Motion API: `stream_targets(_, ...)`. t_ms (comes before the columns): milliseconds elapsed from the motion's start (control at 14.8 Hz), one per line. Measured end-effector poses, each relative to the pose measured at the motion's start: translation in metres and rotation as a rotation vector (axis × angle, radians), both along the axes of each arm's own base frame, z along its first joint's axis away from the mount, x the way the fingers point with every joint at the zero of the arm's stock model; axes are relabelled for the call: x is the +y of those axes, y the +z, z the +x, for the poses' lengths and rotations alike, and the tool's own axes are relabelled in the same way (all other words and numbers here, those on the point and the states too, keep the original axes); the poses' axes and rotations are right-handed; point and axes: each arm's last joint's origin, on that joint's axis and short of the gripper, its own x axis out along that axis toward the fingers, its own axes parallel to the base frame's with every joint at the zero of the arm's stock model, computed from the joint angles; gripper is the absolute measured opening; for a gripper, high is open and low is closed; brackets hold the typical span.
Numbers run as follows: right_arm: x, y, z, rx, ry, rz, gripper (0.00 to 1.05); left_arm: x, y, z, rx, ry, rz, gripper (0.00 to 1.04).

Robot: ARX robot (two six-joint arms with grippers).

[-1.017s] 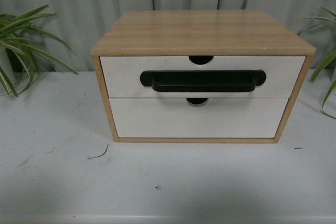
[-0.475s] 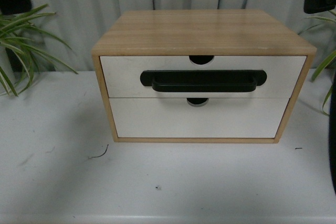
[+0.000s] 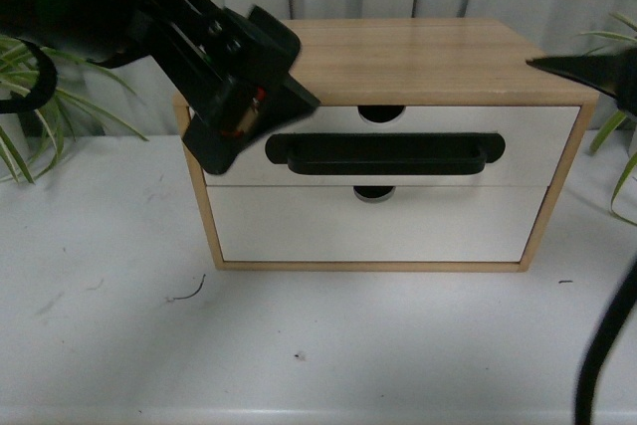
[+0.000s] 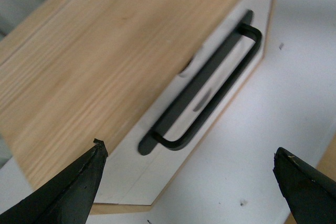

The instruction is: Pull drawer

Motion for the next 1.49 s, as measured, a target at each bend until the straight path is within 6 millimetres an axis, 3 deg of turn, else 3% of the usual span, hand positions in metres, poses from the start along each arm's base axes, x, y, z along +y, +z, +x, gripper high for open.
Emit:
stream_targets(203, -0.01, -0.017, 0.001, 0.037, 0.109, -0.285, 0.98, -0.03, -0.011, 0.002, 0.079, -0.165, 0.165, 0.98)
stream_targets(542, 0.001, -0.04, 0.007, 0.072, 0.179, -0.361, 0.98, -0.066, -0.032, 0.023, 0.085, -0.224, 0.209, 0.98)
stream_targets(678, 0.007, -0.058, 0.008, 0.128, 0.203, -0.37, 0.98, -0.069, -0.047, 0.031, 0.101, -0.216, 0.223, 0.98)
stream_targets(1017, 0.021, -0.084, 0.014, 0.185, 0.238, -0.37, 0.98, -0.059, -0.055, 0.053, 0.085, -0.141, 0.196, 0.98)
stream_targets(1492, 0.031, -0.091, 0.029, 0.201, 0.222, -0.323, 0.98, -0.055, -0.064, 0.059, 0.095, -0.135, 0.192, 0.98)
